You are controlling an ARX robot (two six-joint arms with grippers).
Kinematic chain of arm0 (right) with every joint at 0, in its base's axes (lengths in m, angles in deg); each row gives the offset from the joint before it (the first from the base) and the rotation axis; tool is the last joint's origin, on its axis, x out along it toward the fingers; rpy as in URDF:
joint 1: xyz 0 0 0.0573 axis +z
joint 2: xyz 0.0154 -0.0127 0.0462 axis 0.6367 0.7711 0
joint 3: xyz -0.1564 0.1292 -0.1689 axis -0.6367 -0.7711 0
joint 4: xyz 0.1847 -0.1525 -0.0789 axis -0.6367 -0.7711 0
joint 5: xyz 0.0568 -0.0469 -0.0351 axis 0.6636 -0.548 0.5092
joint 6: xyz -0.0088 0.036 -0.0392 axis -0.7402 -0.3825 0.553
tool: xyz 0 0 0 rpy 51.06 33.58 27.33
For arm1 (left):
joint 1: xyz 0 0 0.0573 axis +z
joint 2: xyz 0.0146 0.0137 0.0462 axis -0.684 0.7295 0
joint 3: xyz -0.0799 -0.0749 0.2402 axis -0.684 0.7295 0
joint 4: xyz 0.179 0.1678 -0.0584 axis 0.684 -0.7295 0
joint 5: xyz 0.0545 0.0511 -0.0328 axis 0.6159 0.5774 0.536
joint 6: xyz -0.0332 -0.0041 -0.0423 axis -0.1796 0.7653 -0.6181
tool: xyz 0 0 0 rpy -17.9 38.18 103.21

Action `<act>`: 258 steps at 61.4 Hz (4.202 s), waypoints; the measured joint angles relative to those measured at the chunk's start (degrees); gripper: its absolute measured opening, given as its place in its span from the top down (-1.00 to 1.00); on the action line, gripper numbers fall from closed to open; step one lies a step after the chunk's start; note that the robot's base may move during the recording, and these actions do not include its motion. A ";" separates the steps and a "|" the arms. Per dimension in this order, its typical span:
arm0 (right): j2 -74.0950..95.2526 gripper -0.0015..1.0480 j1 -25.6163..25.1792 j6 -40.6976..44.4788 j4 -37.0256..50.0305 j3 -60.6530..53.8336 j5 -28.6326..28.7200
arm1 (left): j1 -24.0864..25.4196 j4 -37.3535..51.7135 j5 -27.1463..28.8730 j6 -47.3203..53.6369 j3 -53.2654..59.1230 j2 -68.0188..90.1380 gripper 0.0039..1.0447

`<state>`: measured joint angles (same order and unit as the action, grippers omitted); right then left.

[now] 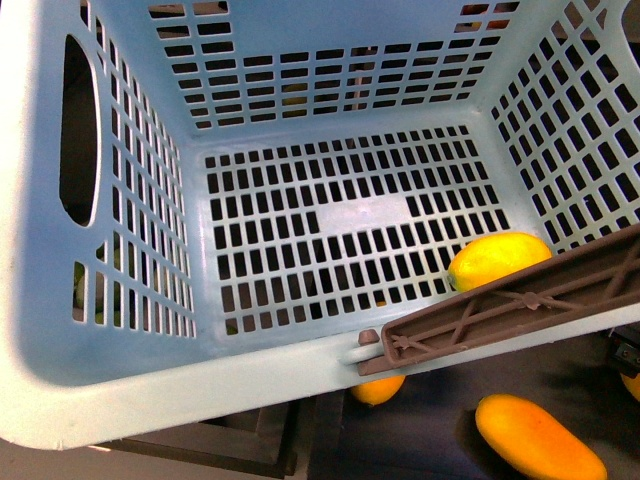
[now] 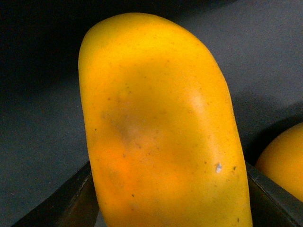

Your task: Pick lemon and mango into basket

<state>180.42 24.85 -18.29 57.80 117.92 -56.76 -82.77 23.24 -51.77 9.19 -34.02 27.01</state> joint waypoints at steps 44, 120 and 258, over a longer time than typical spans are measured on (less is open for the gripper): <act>-39.80 -0.25 -10.32 10.01 -10.80 -10.16 11.98 | 0.00 0.00 -0.02 0.00 0.00 0.00 0.91; -71.67 -0.83 30.99 0.74 -28.15 -0.74 -13.46 | 0.00 0.00 -0.20 -0.04 0.13 0.09 0.91; -129.61 0.96 14.88 16.79 -19.34 -45.16 6.64 | 0.02 0.00 0.02 0.02 0.20 0.09 0.91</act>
<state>50.81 39.73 -1.50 38.45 72.77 -50.11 -82.75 23.24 -51.75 9.21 -33.83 27.09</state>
